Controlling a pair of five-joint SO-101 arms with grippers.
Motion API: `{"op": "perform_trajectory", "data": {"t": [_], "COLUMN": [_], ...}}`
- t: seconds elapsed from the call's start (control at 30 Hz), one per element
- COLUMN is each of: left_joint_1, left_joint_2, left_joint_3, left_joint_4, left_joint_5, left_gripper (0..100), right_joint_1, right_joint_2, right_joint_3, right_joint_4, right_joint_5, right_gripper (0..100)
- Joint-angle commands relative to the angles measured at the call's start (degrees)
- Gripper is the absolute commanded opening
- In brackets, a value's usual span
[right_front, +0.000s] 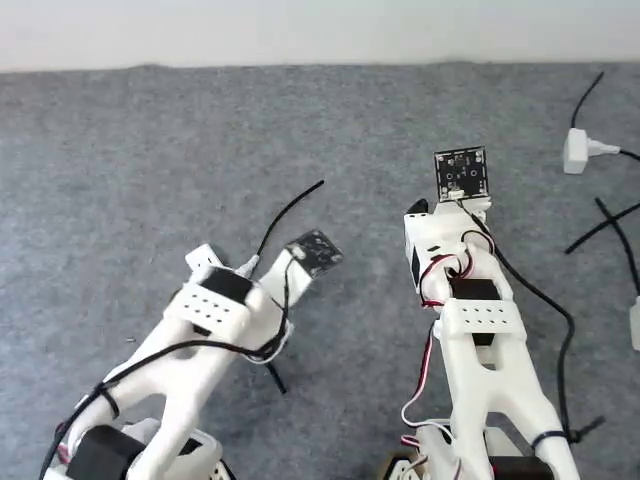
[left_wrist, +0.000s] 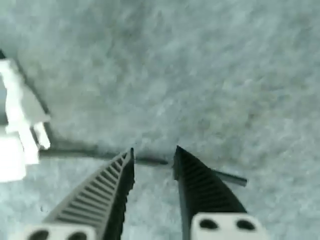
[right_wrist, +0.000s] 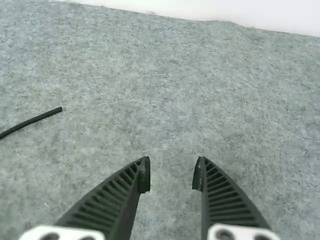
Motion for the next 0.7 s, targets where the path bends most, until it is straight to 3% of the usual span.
{"op": "perform_trajectory", "data": {"t": [0.0,0.2,0.43,0.67], "left_joint_1": [1.85,0.26,-12.04,-9.67], "left_joint_2": [-1.93,-1.93,-1.85,10.02], "left_joint_3": [-2.77,-3.91,-7.87,-16.84], "left_joint_4": [-2.99,-4.48,-9.23,-12.57], "left_joint_5": [0.79,0.26,-9.32,-13.54], "left_gripper": [14,15,15,15], "right_joint_1": [-0.04,-0.04,-0.04,-0.22], "right_joint_2": [-0.4,-0.31,-0.4,-0.4], "right_joint_3": [-0.79,-0.79,-0.79,-0.79], "right_joint_4": [-1.27,-1.27,-1.1,-1.1], "right_joint_5": [1.05,1.05,1.05,1.05], "right_gripper": [16.2,16.2,16.2,16.2]}}
